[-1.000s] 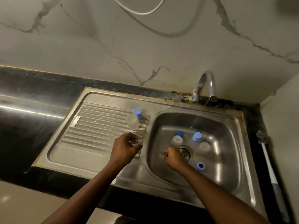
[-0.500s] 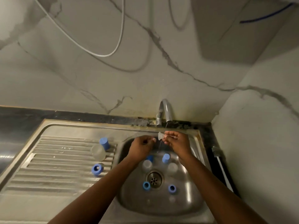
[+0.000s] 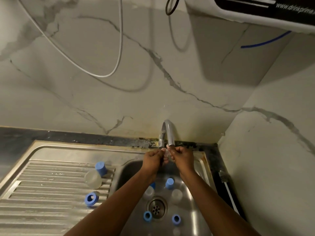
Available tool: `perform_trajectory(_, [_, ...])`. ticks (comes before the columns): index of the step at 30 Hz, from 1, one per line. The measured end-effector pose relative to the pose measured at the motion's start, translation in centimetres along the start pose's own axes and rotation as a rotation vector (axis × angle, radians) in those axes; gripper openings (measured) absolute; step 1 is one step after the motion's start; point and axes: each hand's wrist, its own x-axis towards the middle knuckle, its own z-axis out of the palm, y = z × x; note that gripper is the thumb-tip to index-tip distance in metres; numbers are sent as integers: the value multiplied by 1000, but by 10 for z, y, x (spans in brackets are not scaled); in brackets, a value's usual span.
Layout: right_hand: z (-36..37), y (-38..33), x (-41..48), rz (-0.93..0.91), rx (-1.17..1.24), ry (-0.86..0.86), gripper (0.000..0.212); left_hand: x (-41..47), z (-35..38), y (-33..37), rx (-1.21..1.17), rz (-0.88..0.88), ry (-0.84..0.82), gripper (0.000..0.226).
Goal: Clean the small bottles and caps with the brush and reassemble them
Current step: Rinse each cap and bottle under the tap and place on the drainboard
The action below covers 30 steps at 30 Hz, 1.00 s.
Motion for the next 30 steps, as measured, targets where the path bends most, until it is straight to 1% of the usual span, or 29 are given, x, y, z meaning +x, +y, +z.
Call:
perform_trajectory(3, [10, 0, -3, 53, 55, -47, 35, -3, 0, -2, 30, 15, 15, 31])
perform_trajectory(7, [10, 2, -4, 50, 103, -46, 17, -6, -2, 1, -2, 11, -14, 31])
perform_trajectory(11, [1, -2, -9, 15, 132, -51, 11, -5, 3, 5, -45, 1, -19, 29])
perform_trajectory(13, [-7, -2, -12, -6, 207, -114, 9, -4, 4, 8, -99, -13, 0, 27])
perform_trajectory(15, [-14, -2, -15, -24, 256, -178, 8, -2, 5, 8, -105, -15, -5, 29])
perform_trajectory(18, [-20, -2, -16, 20, 266, -192, 13, -2, 10, 3, -36, 3, 4, 34])
perform_trajectory(21, [-18, -3, -13, 80, 164, -157, 23, -3, 19, -4, 69, 51, 61, 35])
perform_trajectory(24, [-17, -5, -15, 83, 111, -157, 23, -3, 24, -3, 159, 103, 119, 38])
perform_trajectory(27, [-18, -8, -13, 85, 141, -170, 24, 0, 25, 2, 196, 136, 111, 42])
perform_trajectory(30, [-20, -13, -7, 151, 205, -108, 24, -2, 24, 3, 199, 171, 17, 31])
